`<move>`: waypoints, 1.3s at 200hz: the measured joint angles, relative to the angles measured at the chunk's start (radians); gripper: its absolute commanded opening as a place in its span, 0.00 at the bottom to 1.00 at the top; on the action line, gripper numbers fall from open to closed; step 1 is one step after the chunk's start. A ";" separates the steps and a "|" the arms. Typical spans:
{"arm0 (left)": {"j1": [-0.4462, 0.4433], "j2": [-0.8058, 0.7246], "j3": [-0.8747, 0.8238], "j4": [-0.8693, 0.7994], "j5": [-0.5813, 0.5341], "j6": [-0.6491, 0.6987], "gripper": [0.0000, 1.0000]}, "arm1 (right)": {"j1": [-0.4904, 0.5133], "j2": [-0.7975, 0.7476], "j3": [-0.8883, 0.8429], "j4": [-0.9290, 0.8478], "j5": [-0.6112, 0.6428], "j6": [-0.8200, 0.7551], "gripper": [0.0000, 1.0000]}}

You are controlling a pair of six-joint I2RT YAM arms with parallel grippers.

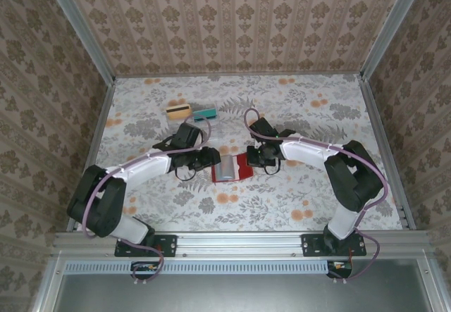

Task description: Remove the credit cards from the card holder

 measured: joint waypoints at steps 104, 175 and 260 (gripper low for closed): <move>-0.066 0.157 0.025 0.098 0.044 -0.014 0.47 | 0.005 0.002 -0.014 0.009 0.003 0.022 0.00; -0.104 0.196 0.077 0.116 0.049 -0.026 0.51 | 0.003 0.002 -0.029 0.007 0.041 0.029 0.00; -0.127 0.208 0.103 0.121 0.063 -0.015 0.84 | -0.003 0.002 -0.046 0.021 0.043 0.048 0.23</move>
